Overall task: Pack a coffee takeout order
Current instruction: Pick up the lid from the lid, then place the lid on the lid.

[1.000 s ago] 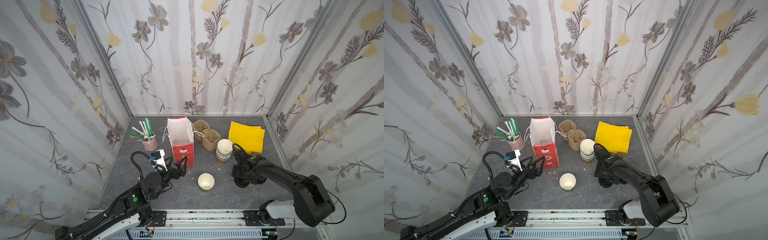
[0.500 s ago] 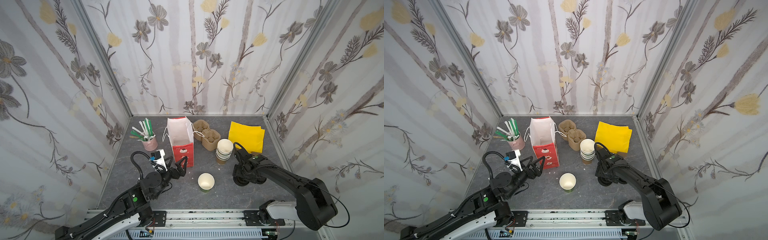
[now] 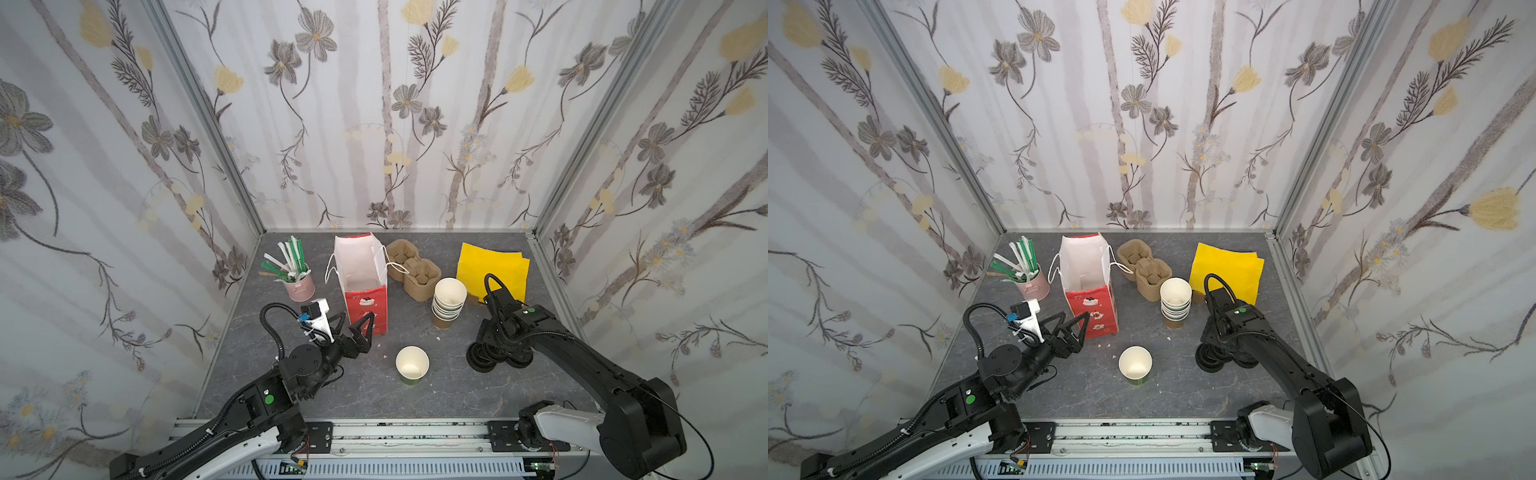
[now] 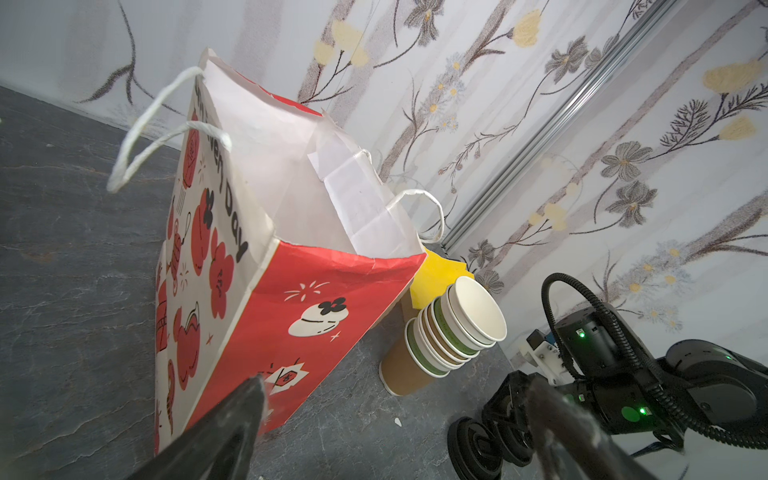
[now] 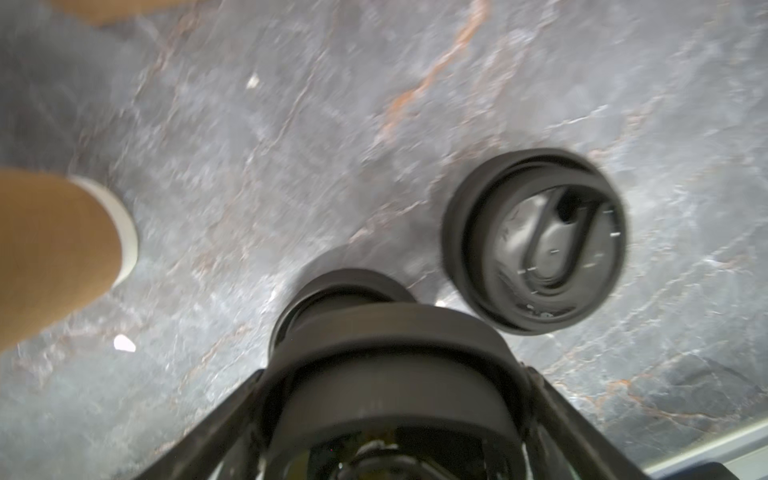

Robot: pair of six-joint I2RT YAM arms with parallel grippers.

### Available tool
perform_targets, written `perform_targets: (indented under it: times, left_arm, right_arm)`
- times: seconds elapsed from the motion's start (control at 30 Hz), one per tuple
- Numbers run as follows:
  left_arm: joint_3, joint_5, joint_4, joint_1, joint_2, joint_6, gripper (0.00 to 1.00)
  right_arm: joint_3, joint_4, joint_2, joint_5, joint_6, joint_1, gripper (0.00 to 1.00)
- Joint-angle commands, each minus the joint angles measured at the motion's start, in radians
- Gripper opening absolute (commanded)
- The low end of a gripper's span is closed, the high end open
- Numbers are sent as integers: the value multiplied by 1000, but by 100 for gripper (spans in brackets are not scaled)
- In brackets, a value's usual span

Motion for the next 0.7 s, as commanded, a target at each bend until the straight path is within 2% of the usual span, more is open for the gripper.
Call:
perform_targets:
  times: [0.0, 0.1, 0.3, 0.53, 0.67]
  left_arm:
    - [-1, -13, 15, 1, -2, 1, 100]
    - [-1, -12, 15, 2, -2, 2, 100]
    - [-6, -11, 15, 1, -10, 2, 100]
    - [-19, -11, 15, 2, -21, -7, 100]
    - [-24, -18, 15, 3, -25, -7, 100]
  right_arm:
    - [-22, -23, -42, 56, -42, -79, 88]
    - [-61, -24, -75, 56, -63, -170, 88]
    - [-58, -21, -95, 67, -66, -283, 89]
    - [-58, 33, -38, 16, -95, -384, 88]
    - [-59, 64, 15, -15, -109, -402, 88]
